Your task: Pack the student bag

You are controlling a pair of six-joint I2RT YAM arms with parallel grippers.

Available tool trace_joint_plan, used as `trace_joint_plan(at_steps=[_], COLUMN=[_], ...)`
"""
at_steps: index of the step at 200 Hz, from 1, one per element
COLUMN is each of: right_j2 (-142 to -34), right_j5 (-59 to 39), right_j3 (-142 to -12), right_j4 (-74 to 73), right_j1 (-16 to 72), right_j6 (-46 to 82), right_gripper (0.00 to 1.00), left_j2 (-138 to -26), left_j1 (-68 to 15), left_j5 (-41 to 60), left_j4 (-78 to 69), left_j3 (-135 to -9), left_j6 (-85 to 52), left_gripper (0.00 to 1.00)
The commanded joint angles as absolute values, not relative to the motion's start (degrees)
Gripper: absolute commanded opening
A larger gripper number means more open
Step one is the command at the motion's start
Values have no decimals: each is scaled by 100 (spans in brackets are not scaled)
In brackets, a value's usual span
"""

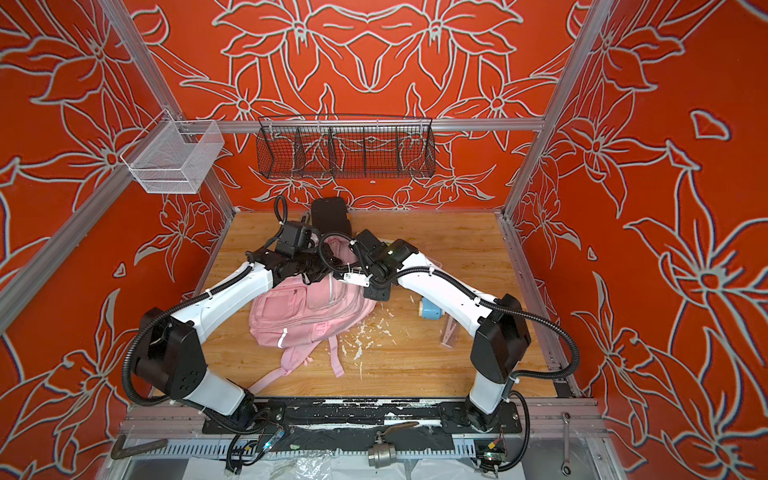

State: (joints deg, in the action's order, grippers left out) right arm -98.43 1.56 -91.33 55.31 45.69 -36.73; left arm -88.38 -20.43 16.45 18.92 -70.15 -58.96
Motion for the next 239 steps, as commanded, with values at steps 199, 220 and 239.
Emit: trace_joint_plan(at_steps=[199,220,239], right_j2=[-8893,-8552,-8300], right_j5=[261,80,-234], right_j3=[-7680,-7155,-6707], right_j4=[3873,3209,2593], right_j1=[5774,5774,5787], right_j6=[-1306,-1318,-1537], right_gripper=[0,0,0], left_j2=[-8420,-8440,-8452], left_j1=[-2030,-2030,-2035], left_j5=[140,150,119], left_j4=[-515,-405,-446], left_j3=[-7077,-7224,-7216], left_j6=[-8000,-7937,-7978], left_gripper=[0,0,0])
